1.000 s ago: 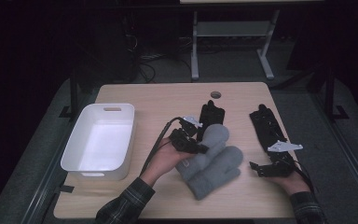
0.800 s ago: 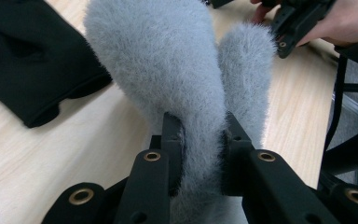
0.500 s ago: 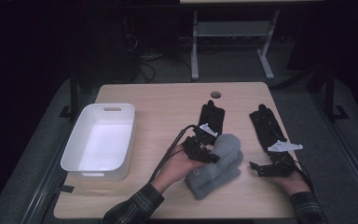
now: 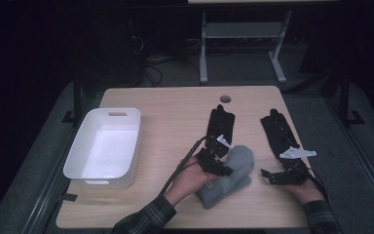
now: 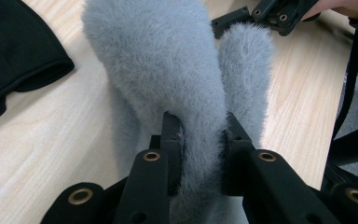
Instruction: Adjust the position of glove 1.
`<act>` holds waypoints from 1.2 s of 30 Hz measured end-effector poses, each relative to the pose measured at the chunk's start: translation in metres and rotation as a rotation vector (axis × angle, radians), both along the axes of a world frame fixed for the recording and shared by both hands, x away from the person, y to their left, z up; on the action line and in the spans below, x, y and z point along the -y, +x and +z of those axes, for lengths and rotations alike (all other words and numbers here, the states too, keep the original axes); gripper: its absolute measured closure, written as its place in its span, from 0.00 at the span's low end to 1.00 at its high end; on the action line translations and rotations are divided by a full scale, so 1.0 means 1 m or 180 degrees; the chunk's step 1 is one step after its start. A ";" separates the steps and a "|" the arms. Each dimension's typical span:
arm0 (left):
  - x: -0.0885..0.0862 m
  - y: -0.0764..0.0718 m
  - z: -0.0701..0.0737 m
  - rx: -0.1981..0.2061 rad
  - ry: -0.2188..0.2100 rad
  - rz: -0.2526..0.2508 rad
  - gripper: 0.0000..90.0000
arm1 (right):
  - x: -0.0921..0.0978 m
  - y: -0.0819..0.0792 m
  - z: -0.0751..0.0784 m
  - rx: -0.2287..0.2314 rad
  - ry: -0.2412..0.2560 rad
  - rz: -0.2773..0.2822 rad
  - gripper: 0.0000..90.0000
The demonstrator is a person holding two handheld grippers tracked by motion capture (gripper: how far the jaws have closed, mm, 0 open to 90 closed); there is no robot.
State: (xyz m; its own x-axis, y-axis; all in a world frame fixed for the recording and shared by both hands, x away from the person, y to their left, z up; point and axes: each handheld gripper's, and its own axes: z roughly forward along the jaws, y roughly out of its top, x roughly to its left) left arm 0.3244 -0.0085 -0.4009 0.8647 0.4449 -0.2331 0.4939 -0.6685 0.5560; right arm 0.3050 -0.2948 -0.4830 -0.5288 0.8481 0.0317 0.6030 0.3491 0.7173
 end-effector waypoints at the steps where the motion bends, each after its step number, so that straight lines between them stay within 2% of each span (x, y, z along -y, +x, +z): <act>1: 0.001 0.000 -0.002 -0.0004 -0.0008 0.0003 0.83 | 0.000 0.000 0.000 0.0001 0.0000 -0.0001 0.11; 6: 0.003 0.000 -0.009 0.0017 0.0056 -0.0096 0.75 | 0.000 0.000 0.000 0.0002 -0.0003 0.0001 0.12; 7: 0.004 0.000 -0.009 0.0020 0.0064 -0.0110 0.72 | 0.000 0.000 0.000 0.0002 -0.0003 0.0001 0.12; 11: 0.004 0.000 -0.008 0.0176 0.0088 -0.0132 0.55 | 0.000 0.000 0.000 0.0002 -0.0002 0.0000 0.12; 14: 0.002 0.001 -0.006 0.0190 0.0028 -0.0124 0.42 | 0.000 0.000 0.000 0.0001 -0.0001 0.0000 0.11; 19: -0.003 0.005 0.002 0.0298 -0.0078 -0.0134 0.33 | 0.000 0.000 0.000 0.0001 -0.0002 0.0000 0.11; 23: -0.007 0.013 0.005 0.0390 -0.0111 -0.0139 0.27 | 0.000 0.000 0.000 0.0002 -0.0003 0.0000 0.11; 26: -0.011 0.022 0.005 0.0394 -0.0176 -0.0100 0.23 | 0.000 0.000 0.000 0.0003 -0.0003 0.0001 0.11; 31: -0.011 0.035 -0.002 0.0261 -0.0248 -0.0104 0.20 | 0.000 0.000 0.000 0.0004 -0.0003 0.0002 0.11; 36: -0.005 0.039 -0.014 0.0186 -0.0161 -0.0164 0.19 | 0.000 0.000 0.000 0.0004 -0.0002 0.0002 0.11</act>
